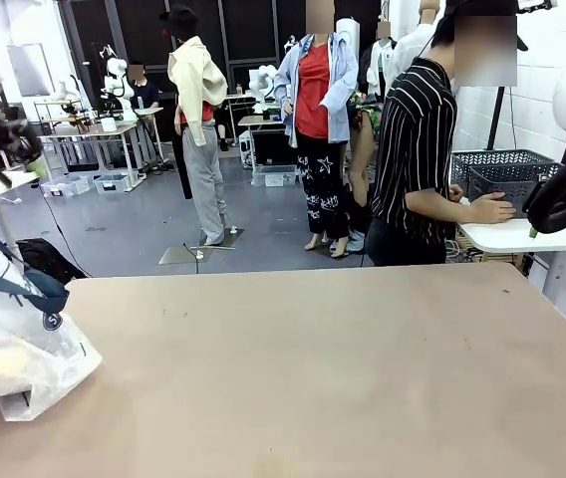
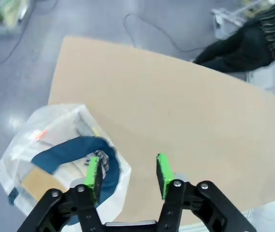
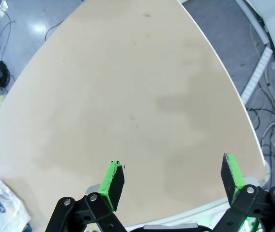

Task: Transfer purchased items from the store into the shopping bag.
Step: Move the Reusable shopping bag to the right side of the table.

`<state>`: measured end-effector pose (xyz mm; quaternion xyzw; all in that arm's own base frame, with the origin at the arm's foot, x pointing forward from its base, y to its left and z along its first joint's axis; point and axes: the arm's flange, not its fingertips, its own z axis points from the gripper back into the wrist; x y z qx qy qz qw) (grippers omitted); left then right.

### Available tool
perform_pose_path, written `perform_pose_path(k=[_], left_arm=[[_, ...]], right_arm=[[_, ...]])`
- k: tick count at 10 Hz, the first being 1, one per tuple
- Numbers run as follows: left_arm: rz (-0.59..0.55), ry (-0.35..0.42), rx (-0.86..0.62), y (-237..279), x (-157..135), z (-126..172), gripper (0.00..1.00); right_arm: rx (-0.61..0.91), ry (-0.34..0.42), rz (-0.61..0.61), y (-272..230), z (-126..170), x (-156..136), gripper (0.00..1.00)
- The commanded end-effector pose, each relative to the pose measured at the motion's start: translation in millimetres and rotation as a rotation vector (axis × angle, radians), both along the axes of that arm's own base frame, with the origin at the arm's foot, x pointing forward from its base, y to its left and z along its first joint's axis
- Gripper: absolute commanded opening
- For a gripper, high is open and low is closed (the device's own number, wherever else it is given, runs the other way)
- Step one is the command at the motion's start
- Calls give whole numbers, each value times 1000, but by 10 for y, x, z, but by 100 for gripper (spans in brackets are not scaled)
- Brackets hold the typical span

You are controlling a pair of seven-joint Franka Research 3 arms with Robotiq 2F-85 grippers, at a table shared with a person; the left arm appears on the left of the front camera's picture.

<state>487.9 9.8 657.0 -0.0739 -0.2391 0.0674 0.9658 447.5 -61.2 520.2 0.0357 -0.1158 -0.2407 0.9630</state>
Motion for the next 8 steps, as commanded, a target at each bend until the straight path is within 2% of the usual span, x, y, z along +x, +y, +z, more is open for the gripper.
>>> perform_pose_path(k=[1,3,4,6,7,8], left_arm=[[-226,-102,75,-662,-109,-98,100],[-414,-24,158,-1374,134,-387,100],[-457,41,184,-1601,367,-591,100],[-547,158,126,-1800,834,-1042,100],[-548,156,93,-1832,957,-1148,100],[-510,120,131,-1921,473,-1113,100]], right_arm=[[-8,6,6,-12,-14,-9,100],[-8,6,6,-12,-14,-9,100],[-8,6,6,-12,-14,-9,100],[-8,6,6,-12,-14,-9,100],[-8,6,6,-12,-14,-9,100],[-8,6,6,-12,-14,-9,100]])
